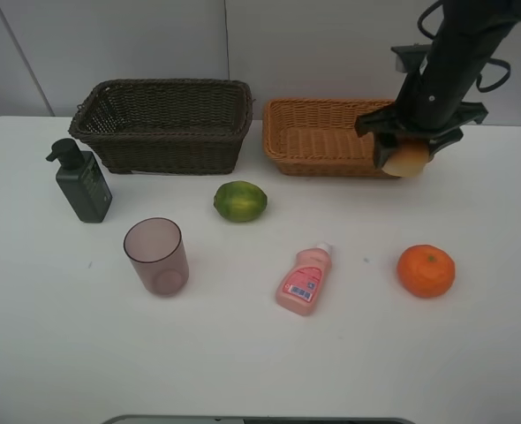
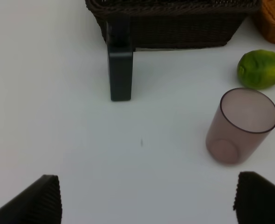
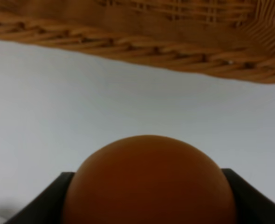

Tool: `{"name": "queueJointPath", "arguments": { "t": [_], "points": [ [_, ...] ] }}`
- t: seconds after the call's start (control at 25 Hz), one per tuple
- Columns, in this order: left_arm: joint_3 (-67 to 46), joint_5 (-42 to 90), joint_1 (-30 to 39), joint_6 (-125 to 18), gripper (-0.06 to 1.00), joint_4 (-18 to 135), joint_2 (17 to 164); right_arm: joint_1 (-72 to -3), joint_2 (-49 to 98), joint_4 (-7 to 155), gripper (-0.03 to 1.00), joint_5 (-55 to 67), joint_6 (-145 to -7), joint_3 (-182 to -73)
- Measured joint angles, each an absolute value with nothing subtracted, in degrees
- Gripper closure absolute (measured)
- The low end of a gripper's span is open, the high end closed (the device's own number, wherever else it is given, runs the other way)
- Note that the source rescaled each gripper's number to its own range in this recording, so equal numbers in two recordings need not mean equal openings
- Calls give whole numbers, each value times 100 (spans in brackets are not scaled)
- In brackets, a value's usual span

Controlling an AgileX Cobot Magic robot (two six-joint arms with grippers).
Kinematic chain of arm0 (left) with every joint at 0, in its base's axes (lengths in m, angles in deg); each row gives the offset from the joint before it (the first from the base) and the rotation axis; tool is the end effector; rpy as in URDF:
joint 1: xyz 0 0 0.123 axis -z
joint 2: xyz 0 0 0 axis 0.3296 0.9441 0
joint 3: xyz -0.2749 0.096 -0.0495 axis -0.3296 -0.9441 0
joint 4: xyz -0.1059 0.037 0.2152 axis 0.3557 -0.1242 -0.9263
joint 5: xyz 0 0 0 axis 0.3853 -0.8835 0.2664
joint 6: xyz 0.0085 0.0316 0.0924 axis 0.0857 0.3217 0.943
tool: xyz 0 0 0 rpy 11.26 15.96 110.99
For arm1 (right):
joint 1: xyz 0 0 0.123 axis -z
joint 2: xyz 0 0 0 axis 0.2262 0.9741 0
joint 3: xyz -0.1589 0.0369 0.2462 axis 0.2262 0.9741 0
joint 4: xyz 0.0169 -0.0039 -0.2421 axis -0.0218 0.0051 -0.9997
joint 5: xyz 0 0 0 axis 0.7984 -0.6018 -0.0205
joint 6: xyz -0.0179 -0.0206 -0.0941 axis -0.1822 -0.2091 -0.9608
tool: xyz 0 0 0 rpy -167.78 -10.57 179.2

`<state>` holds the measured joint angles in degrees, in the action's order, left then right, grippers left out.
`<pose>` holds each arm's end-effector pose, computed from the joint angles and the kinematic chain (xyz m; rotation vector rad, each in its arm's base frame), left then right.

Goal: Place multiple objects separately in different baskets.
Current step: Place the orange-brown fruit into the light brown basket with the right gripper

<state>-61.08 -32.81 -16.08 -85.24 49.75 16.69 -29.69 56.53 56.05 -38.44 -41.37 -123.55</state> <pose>-0.0194 -0.0060 0.2709 0.1001 2.0289 -0.1093 0.3541 0.0913 0.2215 -0.2589 2.8914 -0.1422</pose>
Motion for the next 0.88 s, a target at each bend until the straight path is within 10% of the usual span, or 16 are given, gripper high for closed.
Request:
{"name": "queueJointPath", "arguments": {
  "t": [0.88],
  "points": [
    [-6108, -3281, -1608, -8524, -1, 4975, 1669, -2973, 7981, 5426, 72, -2992, -4288, -15171]
  ]
}}
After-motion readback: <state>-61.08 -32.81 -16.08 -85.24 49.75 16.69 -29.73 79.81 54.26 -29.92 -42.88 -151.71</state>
